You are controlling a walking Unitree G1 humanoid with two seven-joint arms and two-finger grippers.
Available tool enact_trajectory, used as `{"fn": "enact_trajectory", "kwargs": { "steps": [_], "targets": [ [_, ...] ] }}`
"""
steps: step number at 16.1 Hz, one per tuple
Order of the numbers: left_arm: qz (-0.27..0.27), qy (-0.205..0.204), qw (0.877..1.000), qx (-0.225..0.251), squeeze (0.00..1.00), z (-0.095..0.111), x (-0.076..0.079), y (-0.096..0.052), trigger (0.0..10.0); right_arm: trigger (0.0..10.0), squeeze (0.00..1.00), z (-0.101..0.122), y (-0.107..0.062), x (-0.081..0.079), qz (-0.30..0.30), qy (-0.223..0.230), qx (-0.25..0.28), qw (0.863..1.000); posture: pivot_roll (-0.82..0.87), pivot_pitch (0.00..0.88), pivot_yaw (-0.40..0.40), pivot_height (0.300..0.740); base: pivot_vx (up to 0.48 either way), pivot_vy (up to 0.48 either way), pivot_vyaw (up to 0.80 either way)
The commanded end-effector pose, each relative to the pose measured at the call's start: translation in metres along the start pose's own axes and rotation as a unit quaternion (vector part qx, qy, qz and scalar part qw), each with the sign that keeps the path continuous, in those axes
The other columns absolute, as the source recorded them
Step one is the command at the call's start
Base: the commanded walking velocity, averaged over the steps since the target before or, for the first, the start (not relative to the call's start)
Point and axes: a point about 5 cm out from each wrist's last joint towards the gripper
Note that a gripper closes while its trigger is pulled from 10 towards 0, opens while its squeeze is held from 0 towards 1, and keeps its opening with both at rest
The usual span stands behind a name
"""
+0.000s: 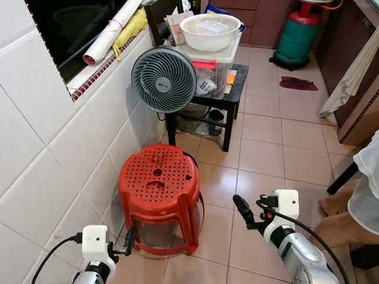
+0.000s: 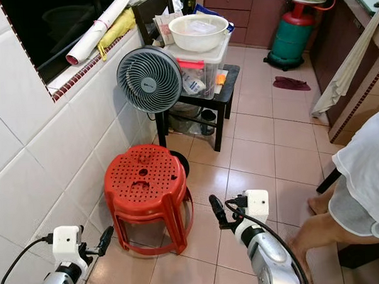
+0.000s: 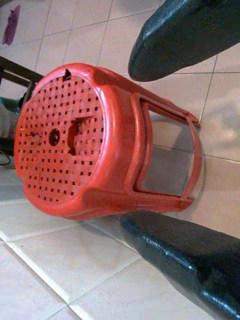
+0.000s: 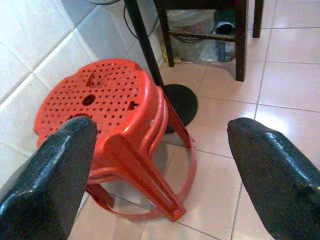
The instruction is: Setting the table
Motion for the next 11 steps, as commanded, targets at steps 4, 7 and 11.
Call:
{"fn": "enact_trajectory", "kwargs": {
  "steps": [4, 7, 11],
  "targets": [
    [0.011, 0.040, 0.999, 0.024, 0.00, 0.004, -0.012, -0.005, 10.0, 10.0, 0.00, 0.011, -0.008, -0.005, 0.030, 0.019, 0.035, 0.999, -0.08, 0.064, -0.019, 0.740, 0.000, 0.000, 0.00],
    [0.001, 0.045, 0.998, 0.039, 0.00, 0.013, -0.012, 0.004, 10.0, 10.0, 0.00, 0.019, -0.008, -0.011, 0.058, 0.005, 0.044, 0.997, -0.09, 0.071, -0.017, 0.740, 0.000, 0.000, 0.00],
    [0.001, 0.039, 0.999, 0.037, 0.00, 0.021, -0.008, 0.019, 10.0, 10.0, 0.00, 0.027, -0.003, -0.014, 0.074, -0.007, 0.053, 0.996, -0.09, 0.075, -0.013, 0.740, 0.000, 0.000, 0.00]
  ]
}}
Point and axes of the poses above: a point about 5 cm out from each wrist's last joint towards the gripper, its own y axis pointing out of the wrist towards the gripper, its own z axis along the axis of the wrist's last joint, x = y × z, and after that the axes turned 13 degrees about -y, right-handed
